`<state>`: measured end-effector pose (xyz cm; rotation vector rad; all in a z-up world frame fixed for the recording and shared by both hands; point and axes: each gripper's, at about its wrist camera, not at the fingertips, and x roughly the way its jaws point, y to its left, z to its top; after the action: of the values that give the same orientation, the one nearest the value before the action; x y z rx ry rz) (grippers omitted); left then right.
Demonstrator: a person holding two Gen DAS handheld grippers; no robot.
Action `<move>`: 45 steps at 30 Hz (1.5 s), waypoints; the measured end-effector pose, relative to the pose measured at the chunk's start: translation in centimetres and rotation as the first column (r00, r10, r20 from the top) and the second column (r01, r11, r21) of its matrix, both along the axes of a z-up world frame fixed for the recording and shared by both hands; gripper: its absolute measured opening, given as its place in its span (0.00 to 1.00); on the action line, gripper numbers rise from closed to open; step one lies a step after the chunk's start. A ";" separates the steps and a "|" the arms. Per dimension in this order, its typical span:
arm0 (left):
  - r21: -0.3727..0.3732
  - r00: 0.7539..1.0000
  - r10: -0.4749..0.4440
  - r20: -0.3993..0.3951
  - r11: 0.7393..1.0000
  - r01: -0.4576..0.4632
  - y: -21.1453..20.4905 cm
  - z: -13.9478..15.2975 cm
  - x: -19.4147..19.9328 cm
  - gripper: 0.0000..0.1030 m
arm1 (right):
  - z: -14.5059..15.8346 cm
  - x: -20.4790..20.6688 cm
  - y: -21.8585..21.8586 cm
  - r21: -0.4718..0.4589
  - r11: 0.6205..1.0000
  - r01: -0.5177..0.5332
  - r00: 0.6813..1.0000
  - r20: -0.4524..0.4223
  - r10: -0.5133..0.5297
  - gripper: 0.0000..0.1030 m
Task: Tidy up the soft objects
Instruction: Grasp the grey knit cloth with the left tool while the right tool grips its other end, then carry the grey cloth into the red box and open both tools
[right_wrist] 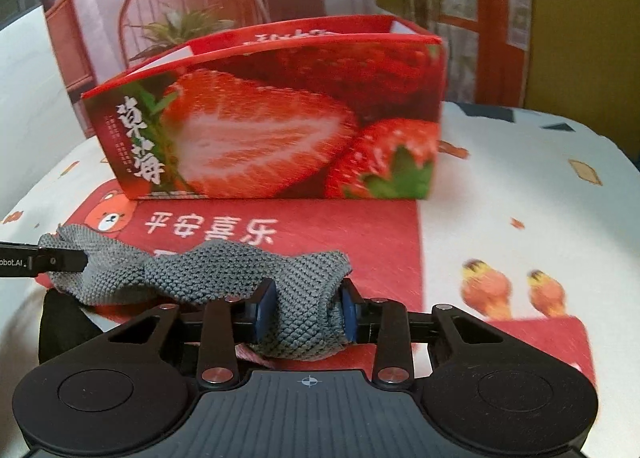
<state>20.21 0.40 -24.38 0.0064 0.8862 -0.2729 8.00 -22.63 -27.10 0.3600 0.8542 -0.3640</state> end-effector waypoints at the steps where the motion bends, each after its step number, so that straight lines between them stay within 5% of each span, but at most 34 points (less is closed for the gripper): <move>1: 0.003 1.000 -0.008 0.004 1.000 0.008 0.0 0.0 0.0 0.31 | -0.1 0.2 0.0 -0.001 1.000 -0.005 1.000 0.004 0.005 0.31; 5: 0.049 0.999 -0.037 0.030 0.998 0.035 -0.7 -0.2 -0.5 0.31 | -0.7 -0.3 -0.3 0.002 1.000 -0.008 0.999 0.043 0.008 0.32; 25: 0.005 0.999 -0.019 0.038 1.000 0.019 -0.1 -0.4 -0.7 0.31 | -0.9 -1.6 -0.3 0.016 1.000 -0.006 0.995 0.104 0.005 0.32; 31: -0.021 1.000 -0.028 0.007 0.999 0.028 -0.1 0.5 -0.2 0.13 | -0.8 -1.6 -0.5 0.039 0.999 -0.005 0.994 0.113 0.001 0.23; 37: -0.080 0.996 -0.036 0.081 0.996 0.042 -0.2 3.7 -0.9 0.11 | 1.3 -2.6 -1.2 0.079 0.997 0.025 0.983 0.182 -0.039 0.21; 45: -0.124 0.962 -0.066 0.265 0.987 0.102 -1.9 10.1 -1.0 0.10 | 7.6 -1.9 -2.5 0.011 1.000 0.020 0.938 0.346 -0.023 0.20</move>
<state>19.17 -1.50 -14.30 -0.0461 0.6054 -0.4024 6.07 -25.10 -19.46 0.4263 0.5059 -0.3059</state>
